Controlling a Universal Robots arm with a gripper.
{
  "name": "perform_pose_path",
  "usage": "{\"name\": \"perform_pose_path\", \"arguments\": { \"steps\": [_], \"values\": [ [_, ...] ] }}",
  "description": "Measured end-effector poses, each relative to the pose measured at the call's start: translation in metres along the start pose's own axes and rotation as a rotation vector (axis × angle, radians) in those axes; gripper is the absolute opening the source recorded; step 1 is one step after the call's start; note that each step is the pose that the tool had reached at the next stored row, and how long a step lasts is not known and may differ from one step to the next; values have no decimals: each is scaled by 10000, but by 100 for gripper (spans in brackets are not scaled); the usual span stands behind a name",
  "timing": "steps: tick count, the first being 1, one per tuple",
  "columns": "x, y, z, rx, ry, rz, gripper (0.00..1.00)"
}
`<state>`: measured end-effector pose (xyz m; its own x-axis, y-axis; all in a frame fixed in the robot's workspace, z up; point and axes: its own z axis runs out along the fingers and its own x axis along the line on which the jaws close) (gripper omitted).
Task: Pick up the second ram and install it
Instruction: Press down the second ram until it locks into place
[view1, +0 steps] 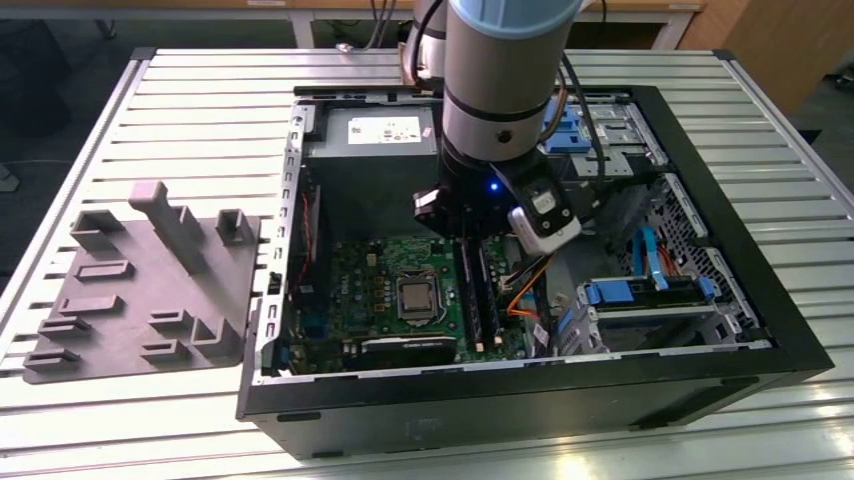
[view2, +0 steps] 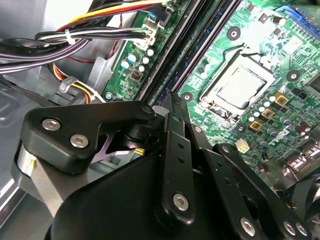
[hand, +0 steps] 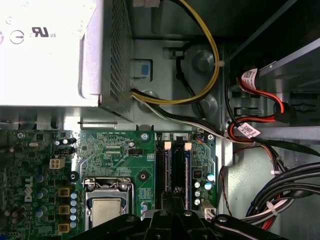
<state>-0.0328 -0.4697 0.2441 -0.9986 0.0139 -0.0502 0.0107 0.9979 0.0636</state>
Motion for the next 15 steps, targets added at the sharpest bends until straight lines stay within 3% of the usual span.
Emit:
{"name": "perform_pose_path", "arguments": {
  "steps": [15],
  "values": [
    [-1,-44,-2,-1,0,0,11]
  ]
}}
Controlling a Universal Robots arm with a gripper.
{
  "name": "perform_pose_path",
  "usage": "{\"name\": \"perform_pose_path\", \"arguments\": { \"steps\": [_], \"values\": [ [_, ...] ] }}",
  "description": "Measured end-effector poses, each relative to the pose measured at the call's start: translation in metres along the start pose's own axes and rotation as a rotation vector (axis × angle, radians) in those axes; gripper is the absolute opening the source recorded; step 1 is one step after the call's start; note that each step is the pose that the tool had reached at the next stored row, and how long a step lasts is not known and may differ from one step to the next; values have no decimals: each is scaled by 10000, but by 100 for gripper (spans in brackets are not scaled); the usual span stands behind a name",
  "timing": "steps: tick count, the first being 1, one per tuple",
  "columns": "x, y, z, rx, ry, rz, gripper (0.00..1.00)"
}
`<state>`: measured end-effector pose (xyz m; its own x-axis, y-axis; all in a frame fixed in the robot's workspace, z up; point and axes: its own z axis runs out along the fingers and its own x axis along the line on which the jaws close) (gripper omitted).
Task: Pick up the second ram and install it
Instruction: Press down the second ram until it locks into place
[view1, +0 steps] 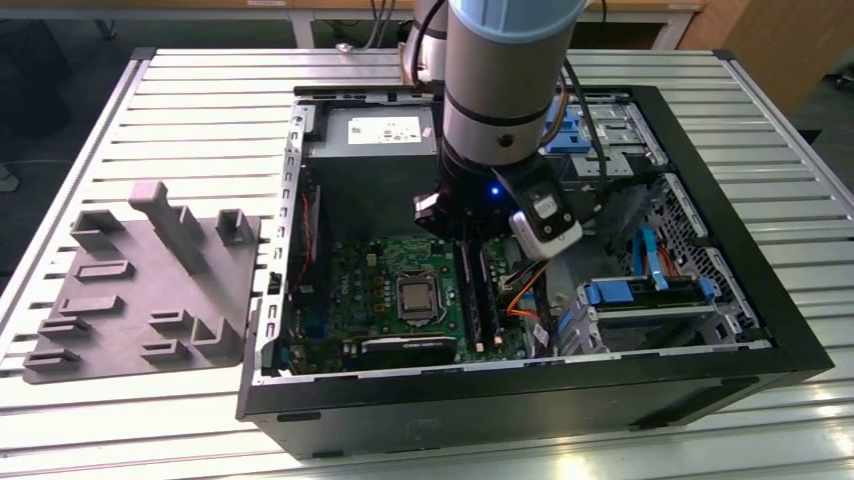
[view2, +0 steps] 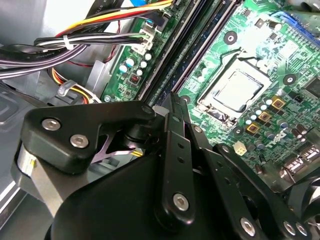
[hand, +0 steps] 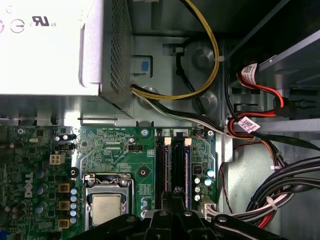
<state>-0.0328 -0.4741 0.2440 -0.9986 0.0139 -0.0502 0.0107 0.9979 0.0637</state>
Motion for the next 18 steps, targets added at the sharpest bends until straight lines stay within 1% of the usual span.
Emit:
{"name": "perform_pose_path", "arguments": {
  "steps": [18],
  "values": [
    [-1,-53,-4,0,0,0,11]
  ]
}}
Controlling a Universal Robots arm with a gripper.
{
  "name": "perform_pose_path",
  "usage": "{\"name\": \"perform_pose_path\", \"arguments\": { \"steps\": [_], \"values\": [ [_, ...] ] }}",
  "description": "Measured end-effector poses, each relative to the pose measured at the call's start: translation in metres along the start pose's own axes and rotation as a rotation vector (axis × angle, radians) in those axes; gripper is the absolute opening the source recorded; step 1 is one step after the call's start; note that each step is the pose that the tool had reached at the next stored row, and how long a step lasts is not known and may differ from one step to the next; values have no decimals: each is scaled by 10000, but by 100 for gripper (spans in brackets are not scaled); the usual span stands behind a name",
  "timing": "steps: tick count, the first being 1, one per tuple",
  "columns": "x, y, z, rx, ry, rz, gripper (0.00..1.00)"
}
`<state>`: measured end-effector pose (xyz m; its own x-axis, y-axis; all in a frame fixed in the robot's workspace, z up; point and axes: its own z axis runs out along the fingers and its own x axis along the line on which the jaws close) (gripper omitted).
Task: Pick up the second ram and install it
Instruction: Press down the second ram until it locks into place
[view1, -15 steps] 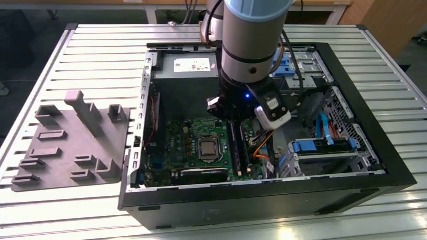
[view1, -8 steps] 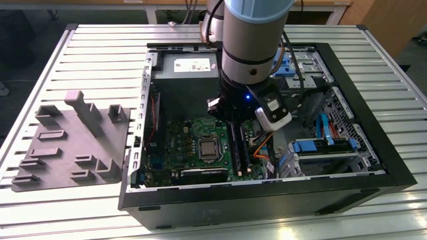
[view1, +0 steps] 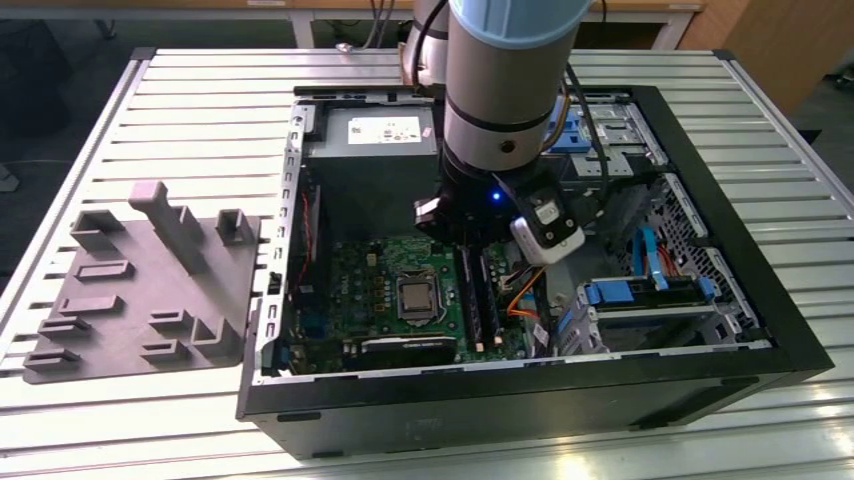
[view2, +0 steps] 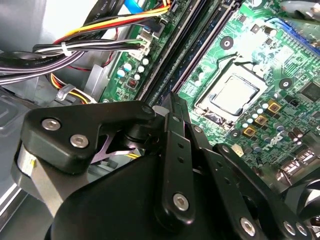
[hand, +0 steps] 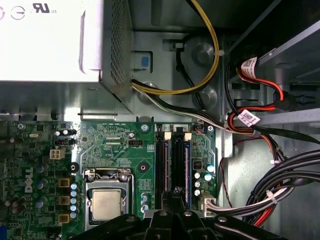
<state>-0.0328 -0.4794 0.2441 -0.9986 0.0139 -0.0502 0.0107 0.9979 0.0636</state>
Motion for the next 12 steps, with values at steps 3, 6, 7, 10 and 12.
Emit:
{"name": "perform_pose_path", "arguments": {
  "steps": [3,6,7,10,12],
  "values": [
    [0,-9,0,0,0,0,11],
    [0,-18,-1,0,0,0,11],
    [0,-21,-1,0,0,0,11],
    [0,-29,-2,0,0,0,11],
    [0,-35,-2,1,0,0,11]
  ]
}}
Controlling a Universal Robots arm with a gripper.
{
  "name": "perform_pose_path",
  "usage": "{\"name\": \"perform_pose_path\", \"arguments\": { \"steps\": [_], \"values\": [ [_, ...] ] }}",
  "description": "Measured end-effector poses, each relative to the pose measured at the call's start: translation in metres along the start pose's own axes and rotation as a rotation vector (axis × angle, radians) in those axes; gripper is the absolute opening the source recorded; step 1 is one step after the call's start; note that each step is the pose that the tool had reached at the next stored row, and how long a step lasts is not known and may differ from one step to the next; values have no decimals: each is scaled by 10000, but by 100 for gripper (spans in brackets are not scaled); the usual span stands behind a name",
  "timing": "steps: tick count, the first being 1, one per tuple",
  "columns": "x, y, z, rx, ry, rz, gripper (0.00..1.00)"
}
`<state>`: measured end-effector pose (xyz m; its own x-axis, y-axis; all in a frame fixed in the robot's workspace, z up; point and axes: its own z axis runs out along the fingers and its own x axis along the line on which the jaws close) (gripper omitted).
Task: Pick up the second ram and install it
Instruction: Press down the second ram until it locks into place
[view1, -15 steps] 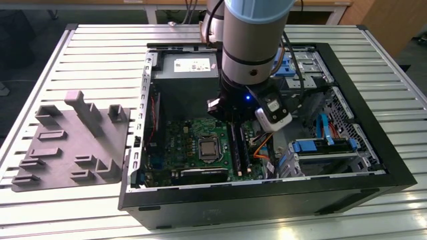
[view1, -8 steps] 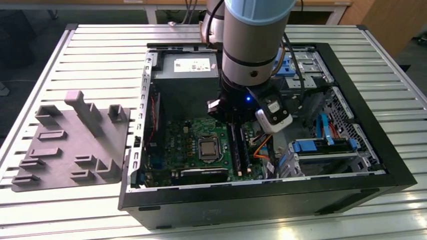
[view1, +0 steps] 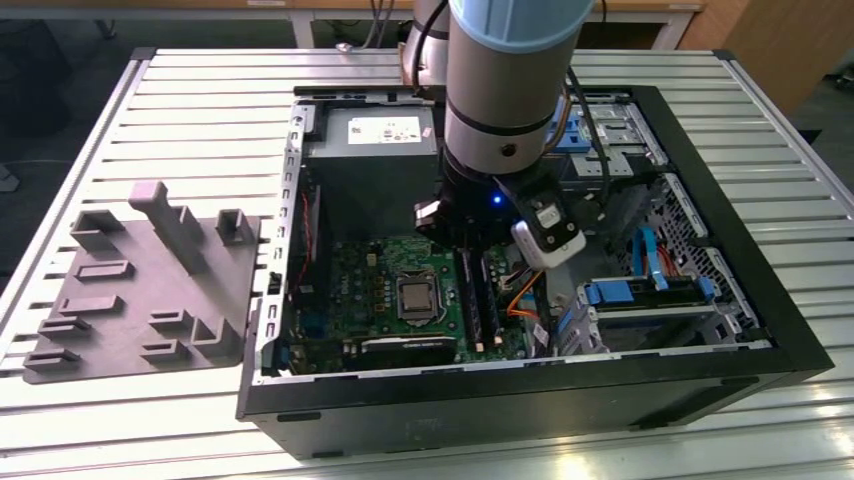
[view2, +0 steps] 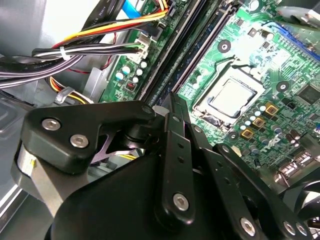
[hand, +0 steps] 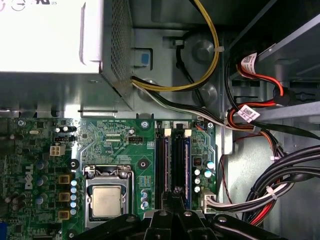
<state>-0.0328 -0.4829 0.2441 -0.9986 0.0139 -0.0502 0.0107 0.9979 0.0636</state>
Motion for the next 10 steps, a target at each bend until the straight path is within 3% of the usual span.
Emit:
{"name": "perform_pose_path", "arguments": {
  "steps": [10],
  "values": [
    [-1,-26,-2,0,0,0,11]
  ]
}}
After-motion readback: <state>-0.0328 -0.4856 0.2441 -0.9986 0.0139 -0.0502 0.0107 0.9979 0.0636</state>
